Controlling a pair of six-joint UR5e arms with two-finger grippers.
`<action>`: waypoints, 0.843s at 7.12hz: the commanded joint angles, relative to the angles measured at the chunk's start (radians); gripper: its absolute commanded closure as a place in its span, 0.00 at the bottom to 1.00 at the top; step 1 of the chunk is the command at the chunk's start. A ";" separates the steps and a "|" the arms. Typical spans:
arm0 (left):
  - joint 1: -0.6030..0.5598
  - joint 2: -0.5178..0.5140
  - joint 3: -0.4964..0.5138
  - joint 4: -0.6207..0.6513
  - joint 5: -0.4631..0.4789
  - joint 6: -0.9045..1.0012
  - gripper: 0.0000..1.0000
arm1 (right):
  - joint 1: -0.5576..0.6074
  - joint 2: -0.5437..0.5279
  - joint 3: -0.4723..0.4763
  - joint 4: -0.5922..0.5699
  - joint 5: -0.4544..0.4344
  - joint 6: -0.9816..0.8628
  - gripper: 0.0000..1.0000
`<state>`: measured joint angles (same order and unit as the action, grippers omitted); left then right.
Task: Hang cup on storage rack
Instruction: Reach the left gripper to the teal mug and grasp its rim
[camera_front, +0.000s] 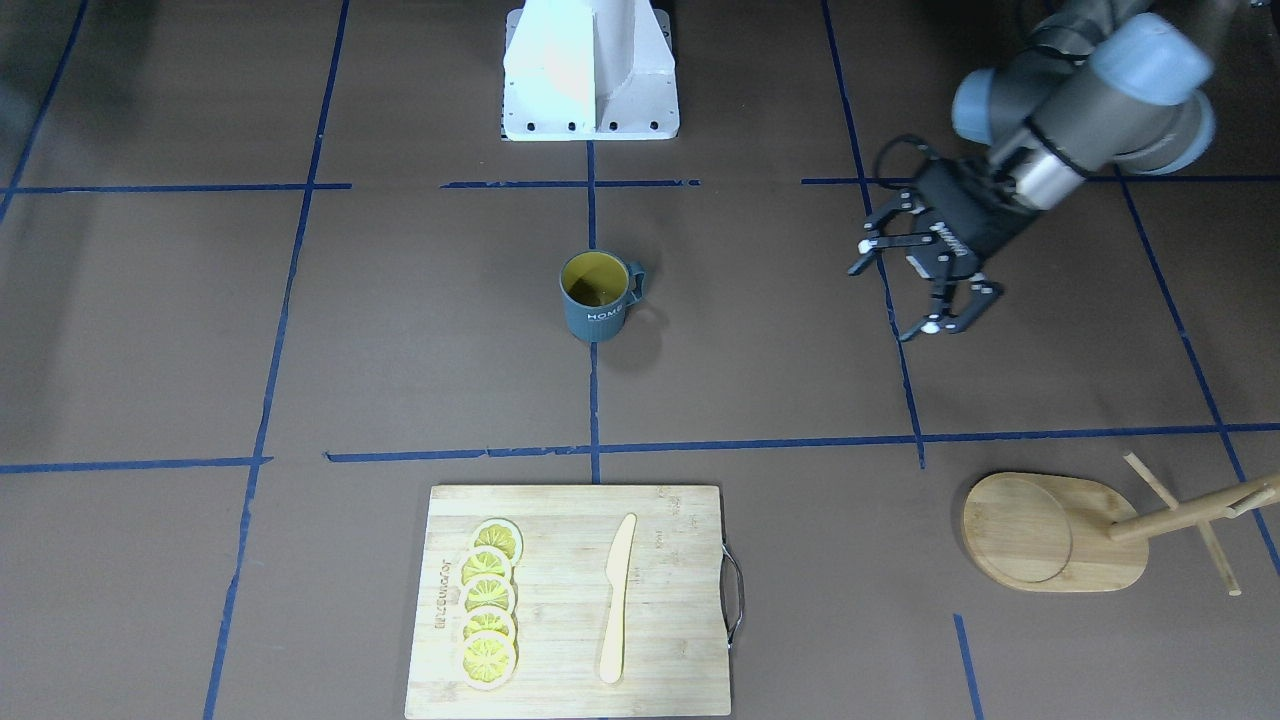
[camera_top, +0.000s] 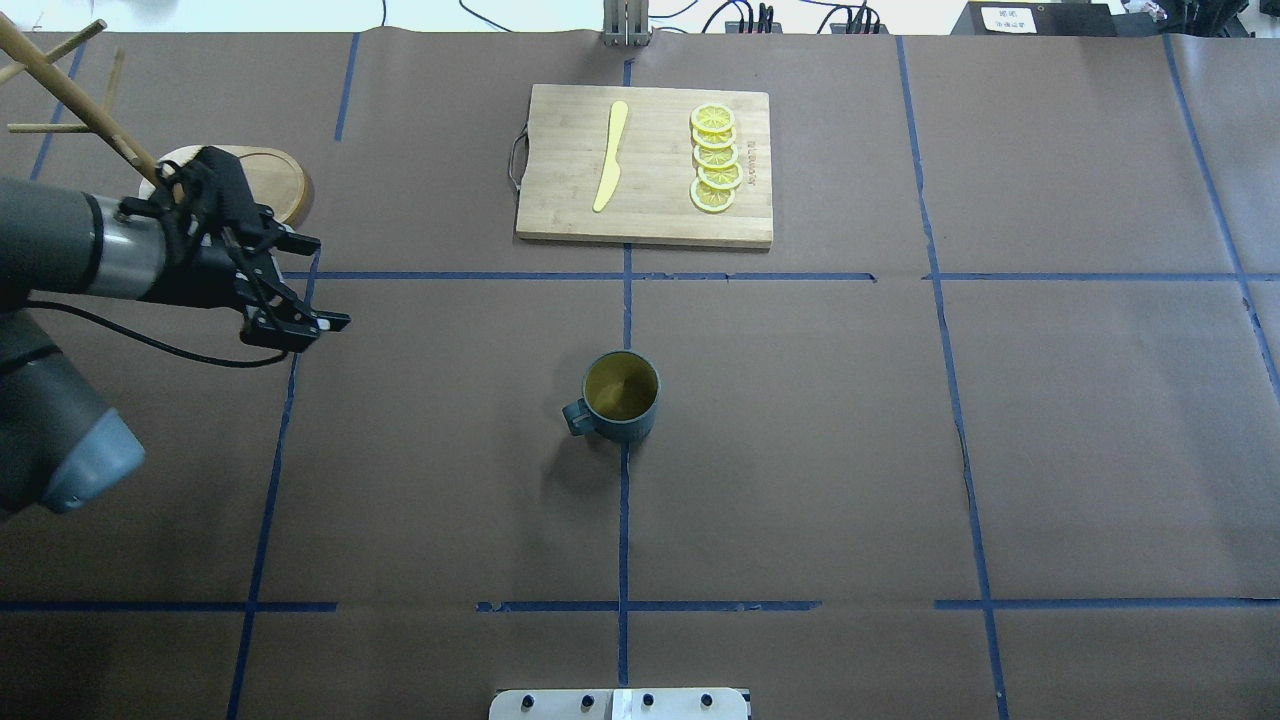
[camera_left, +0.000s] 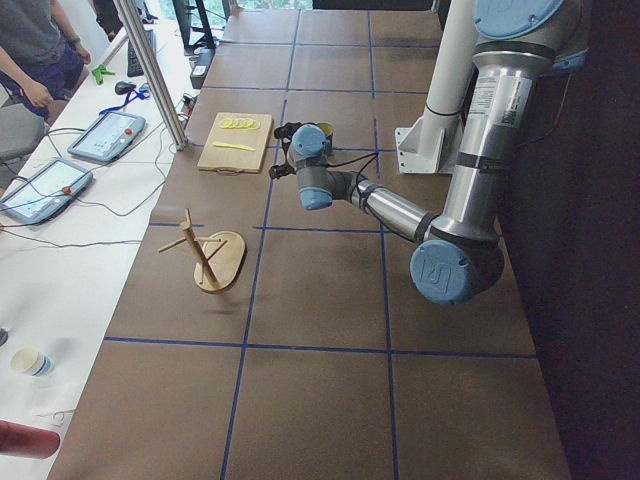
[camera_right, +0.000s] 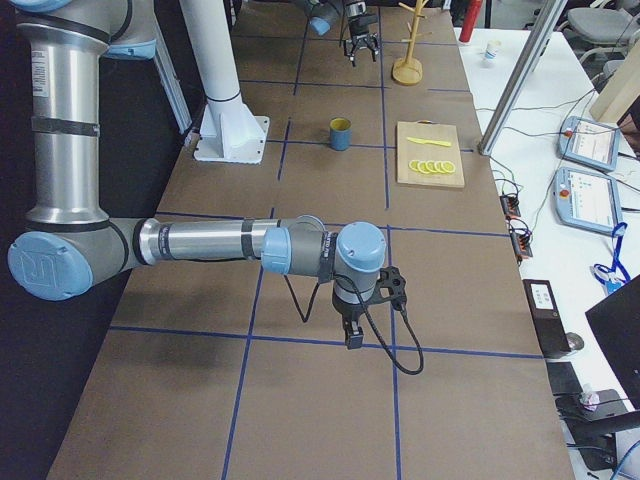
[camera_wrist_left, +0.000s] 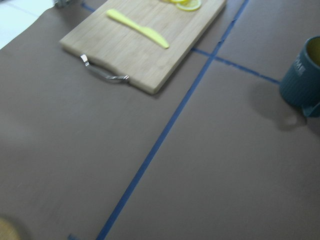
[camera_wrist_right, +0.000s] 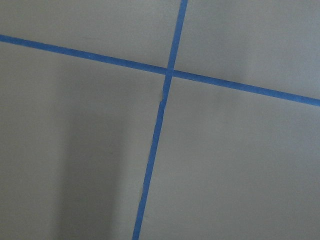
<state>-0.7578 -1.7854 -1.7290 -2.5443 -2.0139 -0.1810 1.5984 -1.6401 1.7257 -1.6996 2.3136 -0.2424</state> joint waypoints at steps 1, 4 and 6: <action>0.255 -0.087 0.061 -0.085 0.289 -0.057 0.01 | 0.000 0.003 0.000 0.000 0.000 0.000 0.00; 0.328 -0.217 0.213 -0.166 0.328 -0.057 0.01 | 0.000 0.008 -0.001 0.000 0.000 0.000 0.00; 0.366 -0.227 0.224 -0.166 0.369 -0.058 0.02 | 0.000 0.008 -0.003 0.000 0.000 0.000 0.00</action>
<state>-0.4190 -2.0014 -1.5173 -2.7077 -1.6717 -0.2387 1.5984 -1.6323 1.7238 -1.6996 2.3132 -0.2424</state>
